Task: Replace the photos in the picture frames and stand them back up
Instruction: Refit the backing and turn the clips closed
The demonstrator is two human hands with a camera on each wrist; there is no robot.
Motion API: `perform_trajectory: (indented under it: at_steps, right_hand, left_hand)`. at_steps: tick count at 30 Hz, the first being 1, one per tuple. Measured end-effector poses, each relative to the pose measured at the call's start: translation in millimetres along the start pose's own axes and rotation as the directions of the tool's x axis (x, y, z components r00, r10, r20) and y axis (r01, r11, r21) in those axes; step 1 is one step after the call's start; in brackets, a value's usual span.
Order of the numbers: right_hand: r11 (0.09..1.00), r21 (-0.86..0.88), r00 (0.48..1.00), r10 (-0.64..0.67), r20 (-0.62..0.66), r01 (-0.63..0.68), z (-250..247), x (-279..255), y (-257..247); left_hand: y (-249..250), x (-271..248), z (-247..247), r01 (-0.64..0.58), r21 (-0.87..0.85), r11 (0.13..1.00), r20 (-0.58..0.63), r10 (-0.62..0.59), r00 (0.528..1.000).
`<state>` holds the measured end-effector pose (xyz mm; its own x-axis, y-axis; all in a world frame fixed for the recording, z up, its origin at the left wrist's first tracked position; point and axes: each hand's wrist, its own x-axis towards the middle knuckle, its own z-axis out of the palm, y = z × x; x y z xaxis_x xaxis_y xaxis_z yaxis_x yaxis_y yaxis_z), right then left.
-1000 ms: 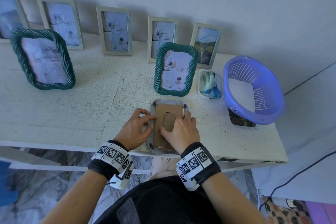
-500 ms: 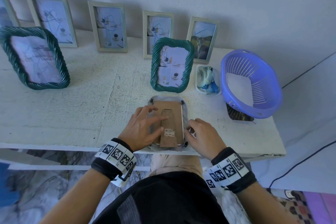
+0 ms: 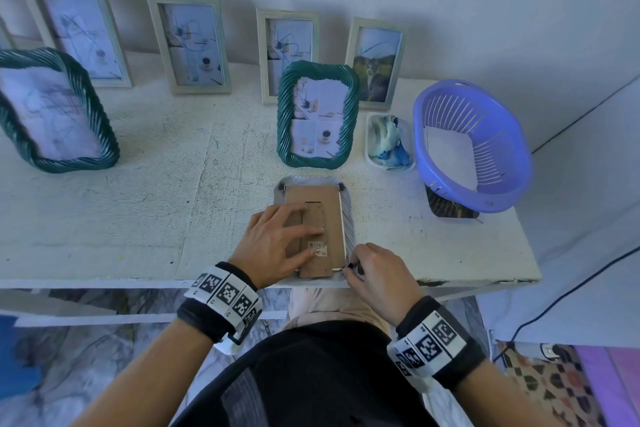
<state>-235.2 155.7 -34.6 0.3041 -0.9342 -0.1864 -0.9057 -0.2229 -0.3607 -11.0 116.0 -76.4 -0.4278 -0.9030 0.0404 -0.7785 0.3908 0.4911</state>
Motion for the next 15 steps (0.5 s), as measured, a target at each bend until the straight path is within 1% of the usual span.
perform_trajectory:
  at_steps: [4,8,12,15]
  right_hand:
    - [0.999,0.038,1.000,0.001,0.019,-0.002,-0.3,3.5,2.2]
    - [0.996,0.084,0.999,-0.038,0.034,0.035,2.9,4.4,1.5]
    - [0.995,0.097,0.999,-0.036,0.002,0.035,2.3,2.5,7.5]
    - [0.994,0.096,0.999,-0.051,0.002,0.050,2.8,1.6,9.1]
  left_hand:
    - [0.0,1.1,-0.4,0.004,0.002,1.000,0.020,-0.004,1.000]
    - [0.2,0.2,-0.9,-0.004,-0.034,0.999,0.015,0.004,1.000]
    - [-0.3,-2.0,-0.5,-0.007,-0.020,1.000,0.012,0.007,1.000]
    - [0.0,-2.4,0.0,0.000,-0.006,1.000,0.016,0.000,1.000]
